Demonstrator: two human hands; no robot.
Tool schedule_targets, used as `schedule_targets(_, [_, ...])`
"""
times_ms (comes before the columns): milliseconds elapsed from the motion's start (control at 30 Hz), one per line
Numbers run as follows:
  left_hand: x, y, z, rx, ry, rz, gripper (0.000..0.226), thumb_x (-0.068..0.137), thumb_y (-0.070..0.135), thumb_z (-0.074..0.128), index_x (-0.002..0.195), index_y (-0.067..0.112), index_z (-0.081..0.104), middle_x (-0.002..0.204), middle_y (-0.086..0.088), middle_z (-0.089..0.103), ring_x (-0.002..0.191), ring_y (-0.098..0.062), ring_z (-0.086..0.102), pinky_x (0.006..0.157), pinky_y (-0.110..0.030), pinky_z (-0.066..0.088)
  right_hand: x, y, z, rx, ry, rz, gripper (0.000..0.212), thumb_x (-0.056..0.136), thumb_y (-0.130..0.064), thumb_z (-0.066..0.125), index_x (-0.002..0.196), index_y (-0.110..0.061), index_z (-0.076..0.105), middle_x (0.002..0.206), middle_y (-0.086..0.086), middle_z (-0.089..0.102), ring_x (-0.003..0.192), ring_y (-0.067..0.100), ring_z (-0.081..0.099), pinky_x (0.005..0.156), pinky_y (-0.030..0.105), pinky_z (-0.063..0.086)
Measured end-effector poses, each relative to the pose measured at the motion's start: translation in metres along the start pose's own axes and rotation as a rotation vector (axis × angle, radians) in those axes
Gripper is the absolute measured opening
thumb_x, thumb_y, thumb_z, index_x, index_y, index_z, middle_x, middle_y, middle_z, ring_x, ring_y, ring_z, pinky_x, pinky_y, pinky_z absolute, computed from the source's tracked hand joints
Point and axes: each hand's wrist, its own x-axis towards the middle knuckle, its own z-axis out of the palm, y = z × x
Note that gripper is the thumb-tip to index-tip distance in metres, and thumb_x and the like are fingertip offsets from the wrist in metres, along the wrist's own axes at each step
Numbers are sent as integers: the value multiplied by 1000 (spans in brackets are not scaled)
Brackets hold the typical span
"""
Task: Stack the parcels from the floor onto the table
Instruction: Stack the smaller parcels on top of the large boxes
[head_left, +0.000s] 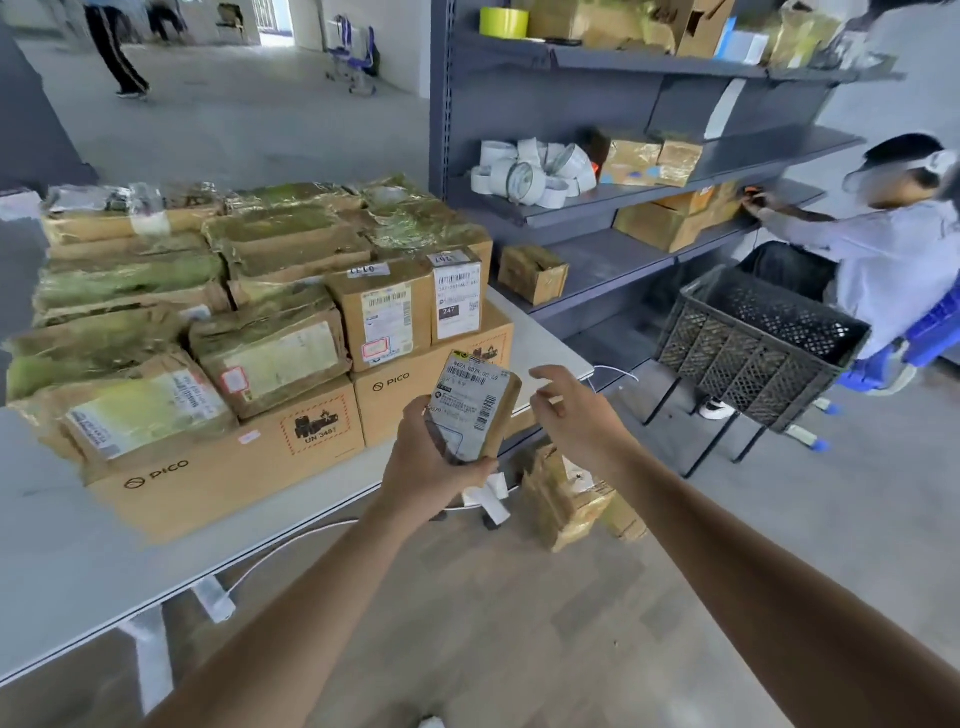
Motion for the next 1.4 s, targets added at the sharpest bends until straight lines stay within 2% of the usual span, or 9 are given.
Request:
schedule_targets(133, [53,10,8,58,7,92,92,46,44,88,125,30,43,119,6,58,112,-14,58,88,-41,54,56,-6,-9,0,26,5,35,100,-42,43,133,-33,46,122,-2,61,88,13,64,66,23,42])
schedule_targets(333, [102,15,27,88,25,196,98,49,41,89,132,23,41,122,2,56,116,-20,53,90,-43,52,116,-4,-9,-1,-48,29,48,91,-55,50,133,-34,42,116,-6,63,98,19,64,84,39,53])
schedule_targets(633, [159,27,57,146,19,123,101,60,40,85,142,23,28,129,4,46,121,-12,46,97,-35,48,195,24,-32,27,-54,-43,44,83,-55,62,121,-40,47,95,-20,58,85,10,62,76,42,58])
schedule_targets(733, [177,38,67,221,133,147,79,77,43,74,141,27,30,125,13,35,117,-1,38,91,-20,38,226,38,-45,-7,-47,-72,44,82,-52,64,120,-37,45,91,-19,58,77,9,61,65,37,58])
schedule_targets(833, [196,52,75,293,251,193,45,90,32,61,129,23,42,119,11,40,115,-9,45,87,-24,40,257,52,-56,13,-44,-120,43,80,-48,65,115,-37,43,93,-14,60,75,3,58,55,24,45])
schedule_targets(1033, [237,88,82,526,438,273,25,88,13,55,113,10,57,115,-5,52,114,-20,50,93,-30,43,313,55,-57,-31,-74,-266,46,78,-46,67,114,-36,40,108,-1,58,92,17,57,70,29,40])
schedule_targets(1167, [254,102,70,708,574,321,16,81,3,60,93,7,69,107,-8,60,103,-27,54,88,-29,38,328,46,-39,-171,-135,-342,44,78,-51,67,103,-36,34,100,0,52,90,27,60,73,32,43])
schedule_targets(1233, [259,104,61,819,545,287,18,81,8,60,96,11,69,112,-5,59,108,-27,51,92,-36,40,332,41,-31,-233,-107,-366,47,78,-55,67,103,-33,34,98,2,49,87,31,61,70,34,44])
schedule_targets(1400, [262,94,41,1035,246,49,55,84,34,60,136,26,45,144,0,34,136,-24,26,113,-42,23,331,33,-13,-304,-44,-458,60,80,-57,67,118,-21,36,96,1,37,79,33,61,61,32,39])
